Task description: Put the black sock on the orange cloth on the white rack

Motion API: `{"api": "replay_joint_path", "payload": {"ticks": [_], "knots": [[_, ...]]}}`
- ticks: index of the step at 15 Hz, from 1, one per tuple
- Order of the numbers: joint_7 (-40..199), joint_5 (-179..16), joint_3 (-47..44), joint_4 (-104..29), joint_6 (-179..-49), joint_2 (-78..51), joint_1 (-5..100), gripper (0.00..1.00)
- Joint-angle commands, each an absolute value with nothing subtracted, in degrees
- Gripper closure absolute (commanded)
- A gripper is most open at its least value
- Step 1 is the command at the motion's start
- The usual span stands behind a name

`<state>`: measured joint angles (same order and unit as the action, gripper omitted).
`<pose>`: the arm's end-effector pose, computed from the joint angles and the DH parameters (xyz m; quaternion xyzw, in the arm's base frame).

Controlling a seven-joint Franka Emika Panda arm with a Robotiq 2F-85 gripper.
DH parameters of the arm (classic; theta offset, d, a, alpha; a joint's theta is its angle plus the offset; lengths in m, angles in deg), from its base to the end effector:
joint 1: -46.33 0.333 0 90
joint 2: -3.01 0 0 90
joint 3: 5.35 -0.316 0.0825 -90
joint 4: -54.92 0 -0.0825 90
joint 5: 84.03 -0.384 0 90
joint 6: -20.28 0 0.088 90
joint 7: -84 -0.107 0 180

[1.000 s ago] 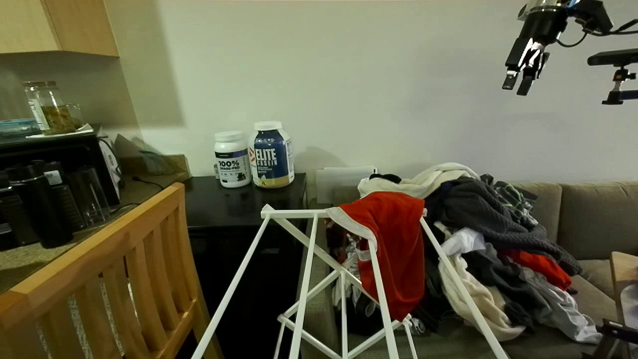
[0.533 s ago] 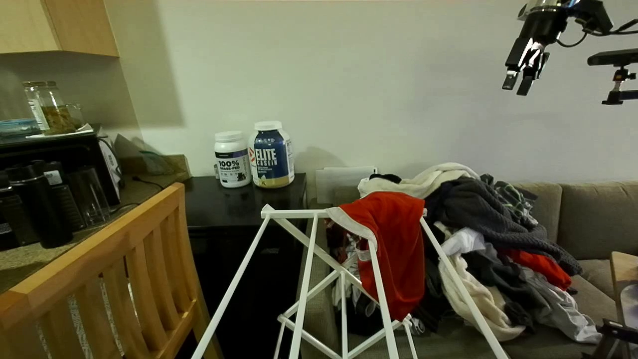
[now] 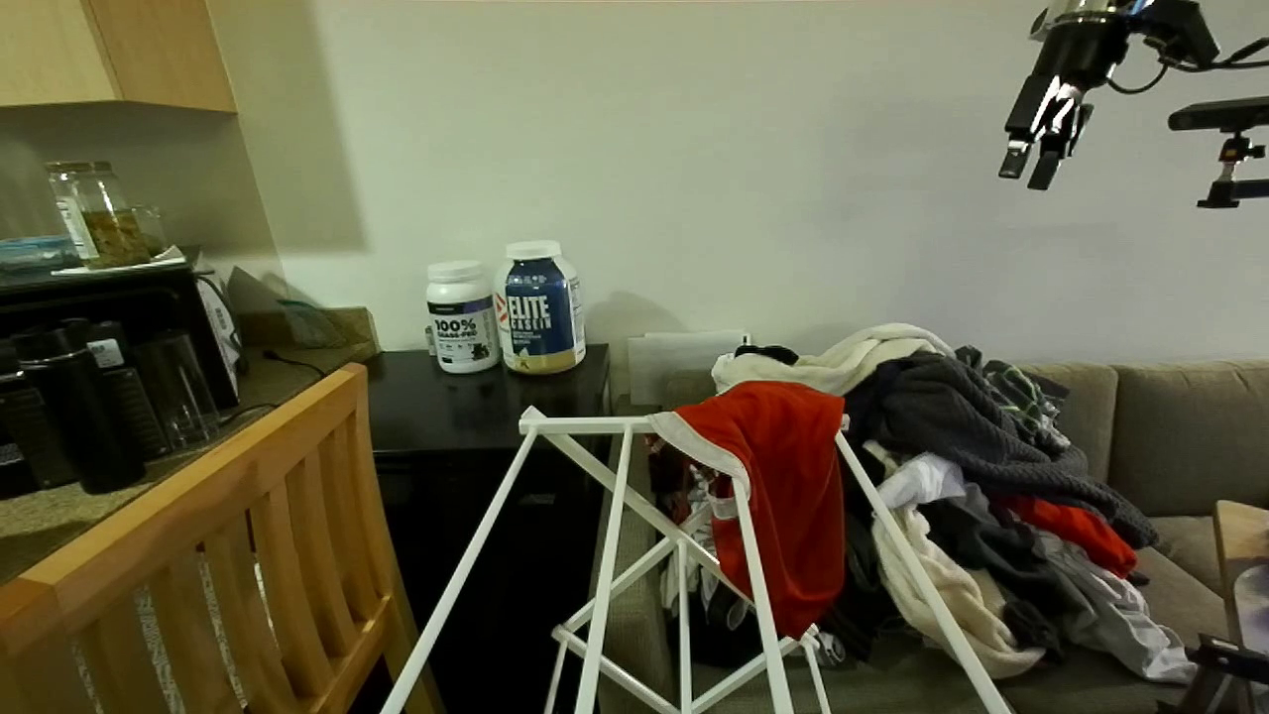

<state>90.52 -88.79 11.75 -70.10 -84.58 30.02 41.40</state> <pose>0.3910 -0.1720 0.5758 -0.9843 0.1306 -0.0735 0.0928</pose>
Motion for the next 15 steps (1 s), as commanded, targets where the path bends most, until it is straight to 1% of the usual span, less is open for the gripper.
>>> {"api": "replay_joint_path", "payload": {"ticks": [1,9,15], "knots": [[91.2,-89.6,10.4,-69.9,-84.4,29.7,39.6,0.00],[91.5,-89.7,10.4,-69.8,-84.6,29.1,39.7,0.00],[90.5,-88.7,9.3,-70.9,-92.7,23.2,39.7,0.00]]}}
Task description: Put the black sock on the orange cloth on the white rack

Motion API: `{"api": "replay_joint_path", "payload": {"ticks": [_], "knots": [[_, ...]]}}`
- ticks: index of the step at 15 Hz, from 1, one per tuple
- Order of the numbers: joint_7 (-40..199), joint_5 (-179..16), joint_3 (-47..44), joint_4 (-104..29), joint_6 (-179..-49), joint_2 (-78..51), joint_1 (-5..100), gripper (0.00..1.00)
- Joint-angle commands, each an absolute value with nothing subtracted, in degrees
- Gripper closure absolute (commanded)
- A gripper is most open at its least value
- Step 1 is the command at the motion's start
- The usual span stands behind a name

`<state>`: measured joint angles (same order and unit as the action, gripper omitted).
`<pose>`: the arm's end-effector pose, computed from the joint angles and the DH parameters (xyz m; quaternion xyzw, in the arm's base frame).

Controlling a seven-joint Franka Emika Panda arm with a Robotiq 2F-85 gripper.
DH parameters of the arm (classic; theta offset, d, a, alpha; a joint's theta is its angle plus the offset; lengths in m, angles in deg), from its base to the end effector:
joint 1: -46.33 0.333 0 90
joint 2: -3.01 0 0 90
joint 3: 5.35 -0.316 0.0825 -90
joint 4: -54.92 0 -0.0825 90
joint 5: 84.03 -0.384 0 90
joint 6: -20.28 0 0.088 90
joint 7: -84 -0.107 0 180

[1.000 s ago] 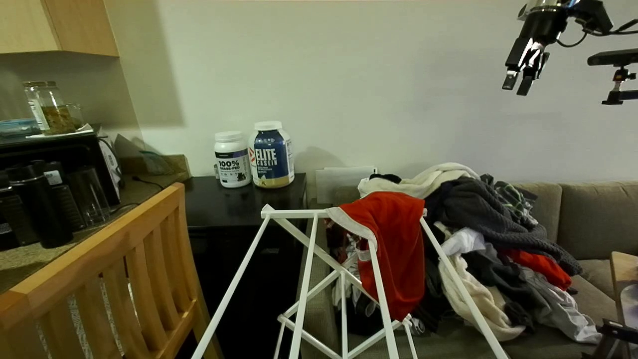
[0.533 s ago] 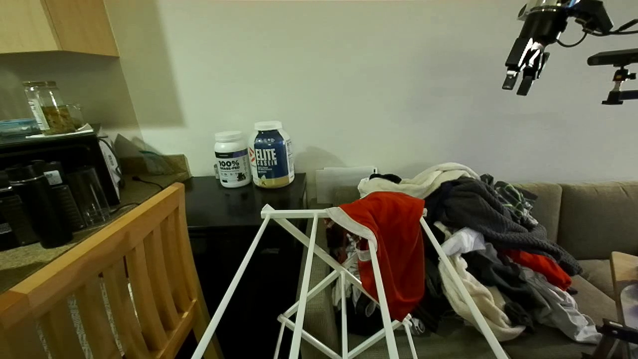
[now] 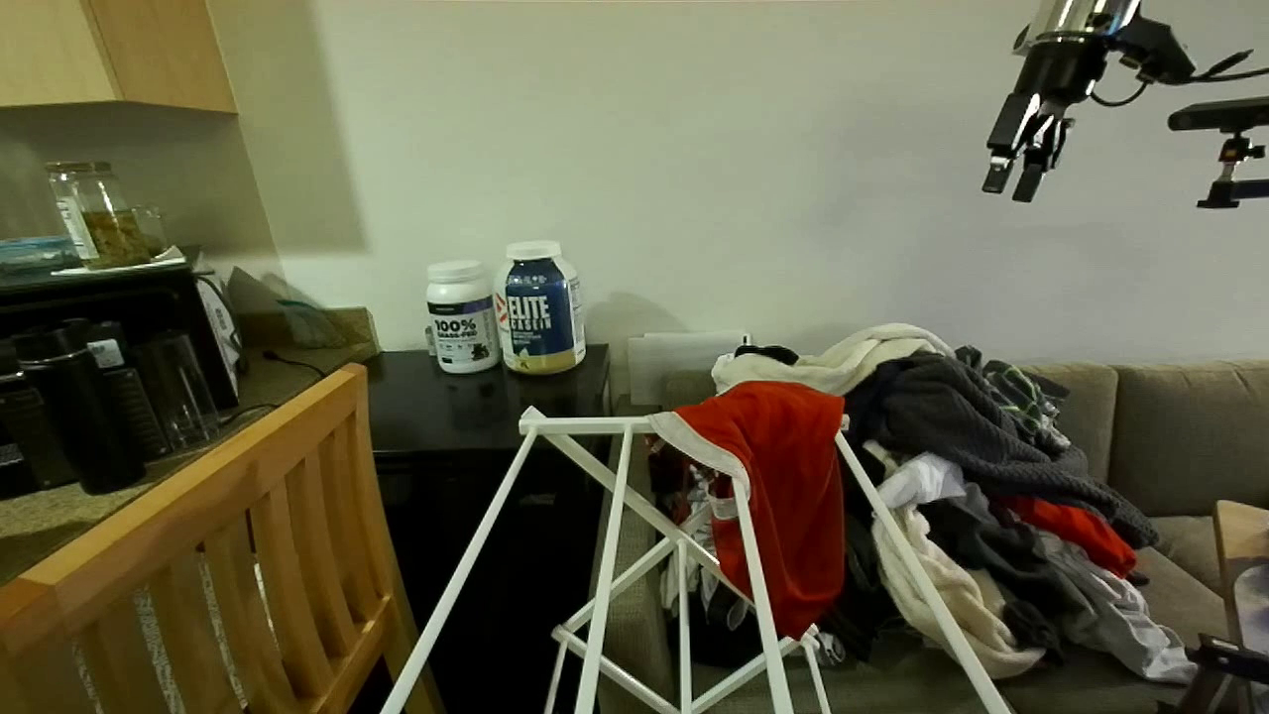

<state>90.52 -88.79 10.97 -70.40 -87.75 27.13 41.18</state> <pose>0.4087 -0.1708 0.5585 -0.9852 0.1313 -0.0723 0.0830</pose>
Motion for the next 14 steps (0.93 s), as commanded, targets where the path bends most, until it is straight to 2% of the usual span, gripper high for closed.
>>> {"api": "replay_joint_path", "payload": {"ticks": [1,14], "knots": [[90.2,-88.7,9.1,-71.0,-94.4,21.8,39.7,0.00],[83.1,-87.3,7.0,-67.3,-110.2,2.5,39.1,0.00]]}}
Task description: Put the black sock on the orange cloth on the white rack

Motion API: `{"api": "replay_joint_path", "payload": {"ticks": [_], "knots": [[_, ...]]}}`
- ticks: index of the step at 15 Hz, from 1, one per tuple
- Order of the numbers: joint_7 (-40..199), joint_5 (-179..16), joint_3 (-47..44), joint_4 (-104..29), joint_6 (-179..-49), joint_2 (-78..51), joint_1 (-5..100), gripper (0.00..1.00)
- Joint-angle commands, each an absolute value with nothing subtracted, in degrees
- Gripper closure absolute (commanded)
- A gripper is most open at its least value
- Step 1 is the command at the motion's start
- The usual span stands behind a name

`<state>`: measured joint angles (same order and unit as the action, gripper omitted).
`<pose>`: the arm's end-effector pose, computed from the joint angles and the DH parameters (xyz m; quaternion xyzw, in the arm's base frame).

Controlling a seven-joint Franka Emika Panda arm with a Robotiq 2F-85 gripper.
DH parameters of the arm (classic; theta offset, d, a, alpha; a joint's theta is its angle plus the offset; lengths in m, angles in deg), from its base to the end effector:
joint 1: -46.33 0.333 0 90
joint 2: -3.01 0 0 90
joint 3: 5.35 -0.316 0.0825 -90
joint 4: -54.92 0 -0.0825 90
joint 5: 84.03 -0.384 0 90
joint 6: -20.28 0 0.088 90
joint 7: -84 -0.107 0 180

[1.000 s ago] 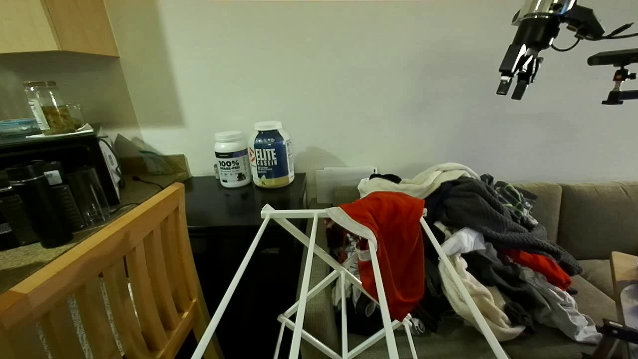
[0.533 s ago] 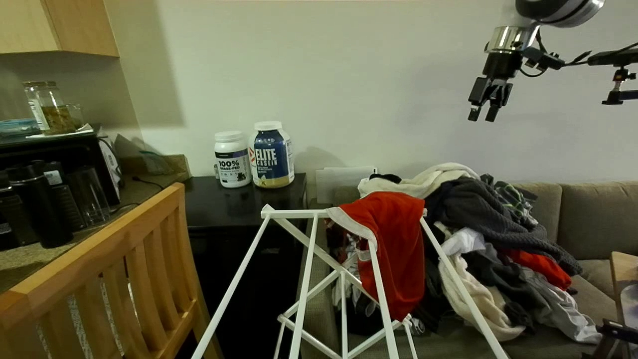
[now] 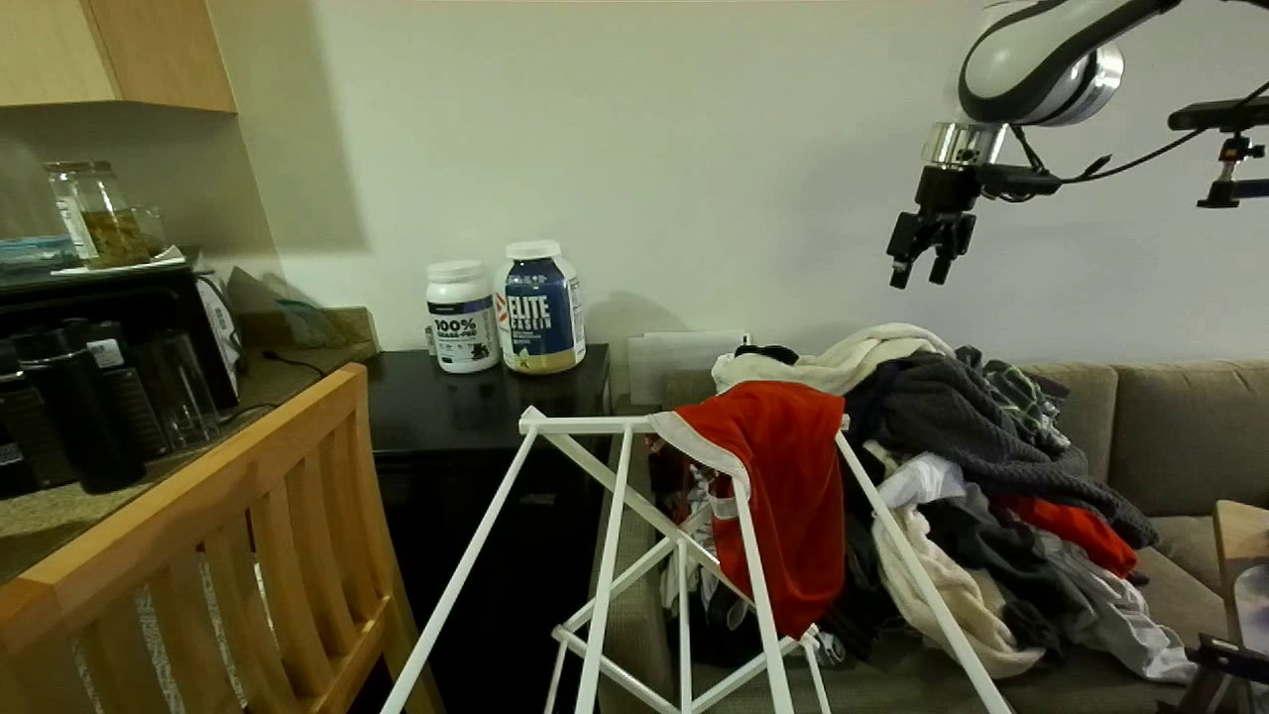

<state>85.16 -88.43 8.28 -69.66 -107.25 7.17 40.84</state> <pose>0.5040 -0.1737 0.4346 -0.9815 0.1771 -0.0669 0.0290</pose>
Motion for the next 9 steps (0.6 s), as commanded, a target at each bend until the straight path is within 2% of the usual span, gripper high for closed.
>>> {"api": "replay_joint_path", "payload": {"ticks": [1,9], "knots": [[82.4,-87.2,6.9,-66.7,-111.0,1.0,38.9,0.00],[78.1,-84.1,7.4,-59.8,-115.7,-10.3,38.0,0.00]]}}
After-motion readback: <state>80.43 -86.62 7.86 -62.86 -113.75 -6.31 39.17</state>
